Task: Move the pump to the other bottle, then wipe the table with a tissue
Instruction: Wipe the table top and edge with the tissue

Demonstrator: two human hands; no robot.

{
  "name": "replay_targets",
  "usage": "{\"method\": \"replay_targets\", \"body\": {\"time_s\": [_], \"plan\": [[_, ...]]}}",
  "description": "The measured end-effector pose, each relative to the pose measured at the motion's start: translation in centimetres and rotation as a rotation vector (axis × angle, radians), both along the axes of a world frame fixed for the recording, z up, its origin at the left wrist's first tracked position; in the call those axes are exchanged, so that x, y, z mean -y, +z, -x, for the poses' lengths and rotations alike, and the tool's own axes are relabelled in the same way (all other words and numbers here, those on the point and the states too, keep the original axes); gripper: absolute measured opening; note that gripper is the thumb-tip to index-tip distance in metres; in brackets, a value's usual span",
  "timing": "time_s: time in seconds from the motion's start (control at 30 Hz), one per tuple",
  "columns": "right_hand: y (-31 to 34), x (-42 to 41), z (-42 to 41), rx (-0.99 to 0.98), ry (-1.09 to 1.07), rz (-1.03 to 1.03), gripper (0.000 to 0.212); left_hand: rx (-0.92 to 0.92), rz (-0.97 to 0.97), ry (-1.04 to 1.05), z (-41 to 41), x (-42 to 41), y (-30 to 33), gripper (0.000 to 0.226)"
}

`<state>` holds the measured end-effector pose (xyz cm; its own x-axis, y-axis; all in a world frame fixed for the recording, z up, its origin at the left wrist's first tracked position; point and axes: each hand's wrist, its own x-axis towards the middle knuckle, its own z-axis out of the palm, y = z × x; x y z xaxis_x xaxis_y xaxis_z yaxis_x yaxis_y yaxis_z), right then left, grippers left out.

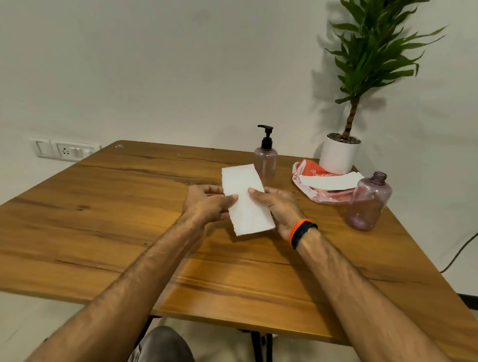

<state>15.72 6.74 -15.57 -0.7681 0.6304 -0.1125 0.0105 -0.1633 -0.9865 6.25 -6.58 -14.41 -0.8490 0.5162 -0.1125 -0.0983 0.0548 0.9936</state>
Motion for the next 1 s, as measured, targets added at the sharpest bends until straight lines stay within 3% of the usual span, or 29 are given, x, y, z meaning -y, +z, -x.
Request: {"method": "replay_targets", "body": {"time_s": [0.13,0.23,0.3,0.4,0.47,0.53,0.67,0.87,1.0], "plan": [[0.2,0.1,0.9,0.075,-0.037,-0.048,0.029,-0.008,0.014,0.007,0.6,0.2,-0.4,0.039],[1.3,-0.9,1.7,0.123,-0.137,-0.172,0.023,-0.124,0.089,0.045,1.7,0.9,-1.0,0.04],[2.1,-1.6,2.3,0.175,-0.224,-0.433,0.01,-0.291,0.166,0.09,2.8,2.0,-1.6,0.034],[2.6,-2.1,3.4,0.249,-0.347,-1.018,0.015,-0.538,0.357,0.051,4.5,3.7,-2.6,0.028],[2.3,-1.9,4.1,0.306,-0.321,-1.33,0.02,-0.636,0.459,0.015,5.3,4.5,-3.3,0.029],[1.3,-1.5,4.7,0.365,-0.189,-1.482,0.021,-0.698,0.521,-0.009,5.7,4.9,-4.1,0.03],[-0.8,-0.8,5.3,0.469,0.106,-1.482,0.023,-0.834,0.527,-0.02,6.1,5.3,-5.3,0.027],[-2.0,-1.6,5.7,0.494,0.211,-1.306,0.017,-0.872,0.508,-0.015,6.6,5.2,-5.8,0.026],[-2.6,-2.1,5.7,0.479,0.309,-1.293,0.035,-0.876,0.496,-0.021,6.6,5.2,-5.9,0.024]]}}
